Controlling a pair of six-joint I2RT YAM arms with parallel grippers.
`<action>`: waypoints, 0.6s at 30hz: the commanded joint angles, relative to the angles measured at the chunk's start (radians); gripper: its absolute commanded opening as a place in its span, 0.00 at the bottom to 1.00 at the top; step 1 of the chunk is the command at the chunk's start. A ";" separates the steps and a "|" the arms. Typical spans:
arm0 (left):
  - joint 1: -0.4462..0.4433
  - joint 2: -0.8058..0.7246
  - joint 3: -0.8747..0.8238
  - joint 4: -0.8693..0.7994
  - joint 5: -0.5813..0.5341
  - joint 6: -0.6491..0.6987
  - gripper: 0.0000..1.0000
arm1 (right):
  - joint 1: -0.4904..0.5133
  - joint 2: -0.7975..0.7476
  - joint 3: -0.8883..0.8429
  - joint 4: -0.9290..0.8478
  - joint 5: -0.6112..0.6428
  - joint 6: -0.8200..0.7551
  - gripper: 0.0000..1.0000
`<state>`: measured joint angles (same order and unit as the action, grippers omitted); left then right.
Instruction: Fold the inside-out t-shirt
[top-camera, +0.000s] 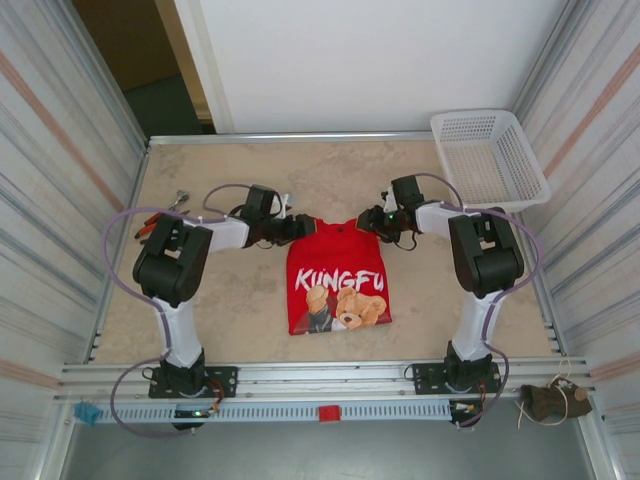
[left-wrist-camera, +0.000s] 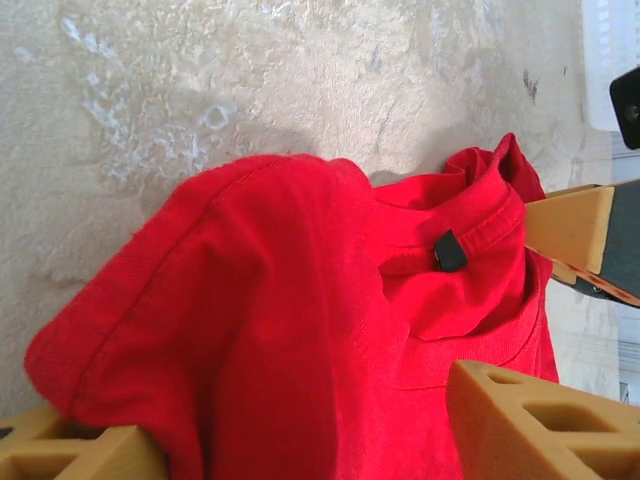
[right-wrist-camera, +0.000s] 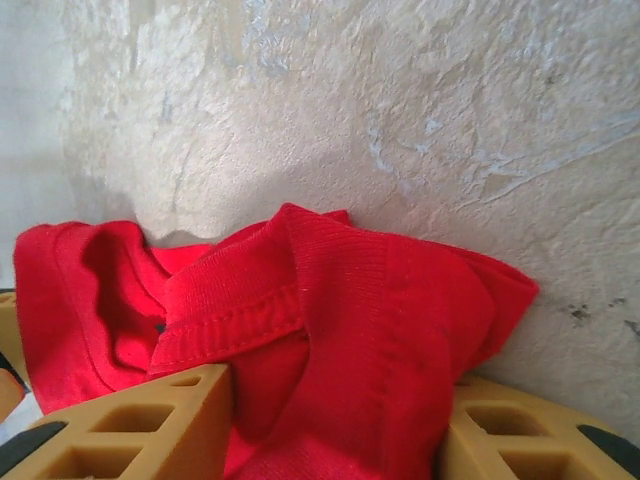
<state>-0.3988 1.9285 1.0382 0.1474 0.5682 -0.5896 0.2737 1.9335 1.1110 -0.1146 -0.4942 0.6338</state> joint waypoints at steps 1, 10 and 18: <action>-0.017 0.045 -0.024 0.008 -0.029 -0.041 0.59 | 0.027 0.047 0.002 0.003 0.000 0.027 0.37; -0.028 0.074 -0.012 0.034 -0.053 -0.047 0.48 | 0.035 0.045 -0.012 0.019 0.023 0.049 0.07; -0.053 0.113 0.011 0.033 -0.057 -0.027 0.00 | 0.036 0.029 -0.028 0.033 0.004 0.063 0.00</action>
<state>-0.4240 1.9923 1.0435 0.2192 0.5156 -0.6254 0.3000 1.9568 1.1038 -0.0711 -0.4881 0.6754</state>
